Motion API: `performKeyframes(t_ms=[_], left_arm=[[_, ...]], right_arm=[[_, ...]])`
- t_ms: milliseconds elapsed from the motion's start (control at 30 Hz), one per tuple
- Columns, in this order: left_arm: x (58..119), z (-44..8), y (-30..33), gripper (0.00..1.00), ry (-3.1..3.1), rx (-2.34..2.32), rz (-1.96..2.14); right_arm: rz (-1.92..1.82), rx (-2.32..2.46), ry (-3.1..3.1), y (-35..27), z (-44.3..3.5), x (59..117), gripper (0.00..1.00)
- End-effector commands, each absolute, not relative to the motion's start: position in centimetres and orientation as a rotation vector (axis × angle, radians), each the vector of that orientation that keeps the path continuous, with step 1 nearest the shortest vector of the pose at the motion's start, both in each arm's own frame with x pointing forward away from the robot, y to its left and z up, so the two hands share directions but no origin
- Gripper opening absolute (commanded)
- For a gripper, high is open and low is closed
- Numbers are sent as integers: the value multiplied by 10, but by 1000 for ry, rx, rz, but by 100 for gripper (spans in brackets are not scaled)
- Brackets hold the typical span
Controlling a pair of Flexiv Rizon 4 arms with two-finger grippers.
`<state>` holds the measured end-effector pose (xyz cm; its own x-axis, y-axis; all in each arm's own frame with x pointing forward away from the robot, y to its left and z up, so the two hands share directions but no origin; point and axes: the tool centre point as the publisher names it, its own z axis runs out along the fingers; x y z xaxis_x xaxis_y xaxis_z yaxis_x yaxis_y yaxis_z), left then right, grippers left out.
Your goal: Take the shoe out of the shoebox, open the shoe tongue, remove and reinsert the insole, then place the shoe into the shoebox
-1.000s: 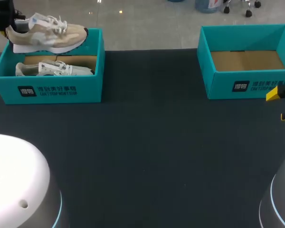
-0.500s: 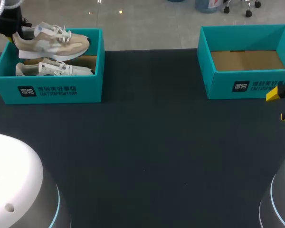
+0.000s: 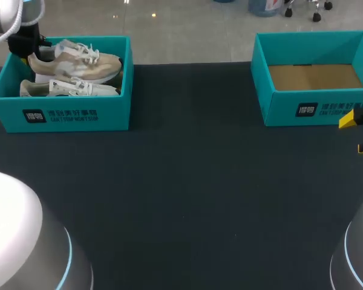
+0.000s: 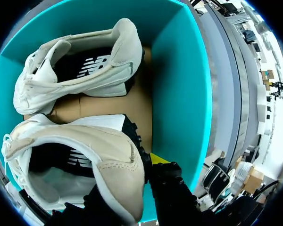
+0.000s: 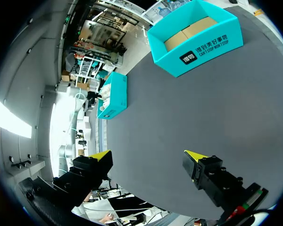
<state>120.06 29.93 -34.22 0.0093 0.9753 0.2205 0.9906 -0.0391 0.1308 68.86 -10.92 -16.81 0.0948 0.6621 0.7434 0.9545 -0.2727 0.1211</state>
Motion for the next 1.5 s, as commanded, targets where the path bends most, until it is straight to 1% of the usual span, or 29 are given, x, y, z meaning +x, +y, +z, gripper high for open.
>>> performKeyframes(t_ms=[33,500,533,567,600,633,667,700,833,1233,1500], left_arm=[[1213,-360,300,0,-2117,-2195,-380],[1219,-389,294,0,-2094,-2183,-379],[1219,-390,293,14,-2086,-2183,-382],[1219,-390,293,32,-2086,-2183,-380],[1218,-389,293,42,-2086,-2183,-376],[1217,-386,293,60,-2087,-2187,-370],[1216,-384,293,84,-2088,-2188,-368],[1215,-382,292,100,-2089,-2189,-366],[1212,-368,291,100,-2107,-2208,-363],[1199,-302,275,100,-2220,-2269,-349],[1183,-265,271,100,-2329,-2187,-364]], right_arm=[[-1006,-1990,-1585,-109,-168,687,100],[-1006,-1990,-1585,-109,-168,687,100],[-1006,-1990,-1585,-109,-168,687,100],[-1006,-1990,-1585,-109,-168,687,100],[-1006,-1990,-1585,-109,-168,687,100],[-1006,-1990,-1585,-109,-168,687,100],[-1006,-1990,-1585,-109,-168,687,100],[-1006,-1990,-1585,-109,-168,687,100],[-1006,-1990,-1585,-109,-168,687,100],[-1006,-1990,-1585,-109,-168,687,100],[-1006,-1990,-1585,-109,-168,687,100]])
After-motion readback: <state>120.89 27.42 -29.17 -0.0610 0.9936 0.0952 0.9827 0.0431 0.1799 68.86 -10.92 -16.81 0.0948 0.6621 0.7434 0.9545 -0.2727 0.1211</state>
